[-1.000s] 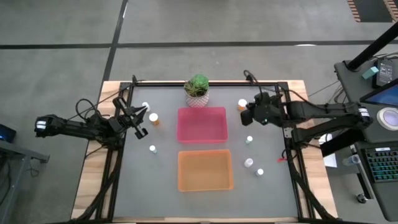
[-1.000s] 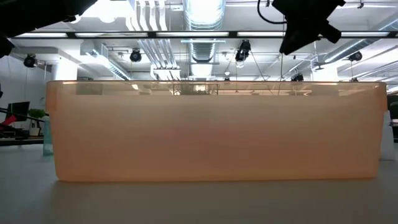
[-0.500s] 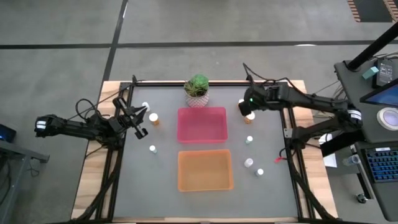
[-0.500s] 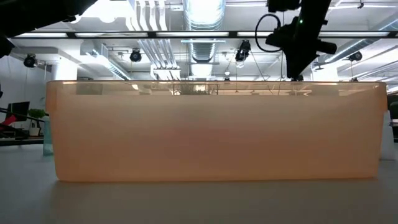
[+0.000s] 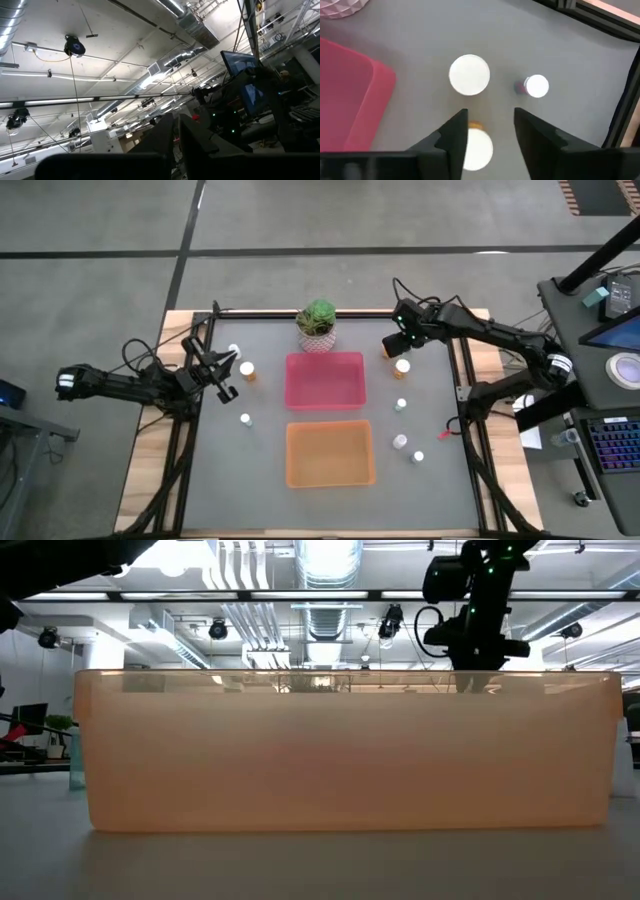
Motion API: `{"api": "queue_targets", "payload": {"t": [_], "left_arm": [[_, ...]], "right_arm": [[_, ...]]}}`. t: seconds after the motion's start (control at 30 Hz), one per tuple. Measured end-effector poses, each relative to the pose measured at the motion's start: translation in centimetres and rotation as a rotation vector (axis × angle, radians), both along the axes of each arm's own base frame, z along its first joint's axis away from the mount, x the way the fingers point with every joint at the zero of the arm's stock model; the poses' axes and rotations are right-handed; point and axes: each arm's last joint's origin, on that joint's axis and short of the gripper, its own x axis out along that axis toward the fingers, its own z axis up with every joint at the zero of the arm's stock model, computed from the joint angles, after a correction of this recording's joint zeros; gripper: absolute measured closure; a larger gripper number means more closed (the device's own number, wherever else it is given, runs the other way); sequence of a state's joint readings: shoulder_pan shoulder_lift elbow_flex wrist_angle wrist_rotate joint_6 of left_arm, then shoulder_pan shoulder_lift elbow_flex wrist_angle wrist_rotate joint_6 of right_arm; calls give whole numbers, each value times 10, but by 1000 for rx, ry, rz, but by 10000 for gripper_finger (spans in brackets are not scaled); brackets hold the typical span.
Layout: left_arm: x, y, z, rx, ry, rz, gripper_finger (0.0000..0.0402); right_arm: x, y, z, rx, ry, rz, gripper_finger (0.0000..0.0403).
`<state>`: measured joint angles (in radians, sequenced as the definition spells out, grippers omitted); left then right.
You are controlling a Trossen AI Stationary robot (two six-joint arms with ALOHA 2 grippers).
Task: Pick and place medicine bottles into bin by pill shape (circle, oval)
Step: Put the top orange capsule bottle into the orange bin
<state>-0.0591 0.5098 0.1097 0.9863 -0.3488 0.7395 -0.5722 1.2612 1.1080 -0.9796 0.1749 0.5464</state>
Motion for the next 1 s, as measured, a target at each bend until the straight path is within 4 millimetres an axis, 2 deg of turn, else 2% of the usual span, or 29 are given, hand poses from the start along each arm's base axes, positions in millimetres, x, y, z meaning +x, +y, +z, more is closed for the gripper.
{"api": "queue_targets", "payload": {"t": [0.27, 0.47, 0.67, 1.0], "left_arm": [[0, 0, 0, 0, 0, 0, 388], [0, 0, 0, 0, 0, 0, 388], [0, 0, 0, 0, 0, 0, 388], [0, 0, 0, 0, 0, 0, 388]], "right_arm": [[13, -10, -14, -5, -2, 6, 143], [25, -18, -30, 4, 14, 7, 98], [36, -25, -46, 6, 23, 15, 84], [45, -31, -68, 32, 86, 17, 94]]}}
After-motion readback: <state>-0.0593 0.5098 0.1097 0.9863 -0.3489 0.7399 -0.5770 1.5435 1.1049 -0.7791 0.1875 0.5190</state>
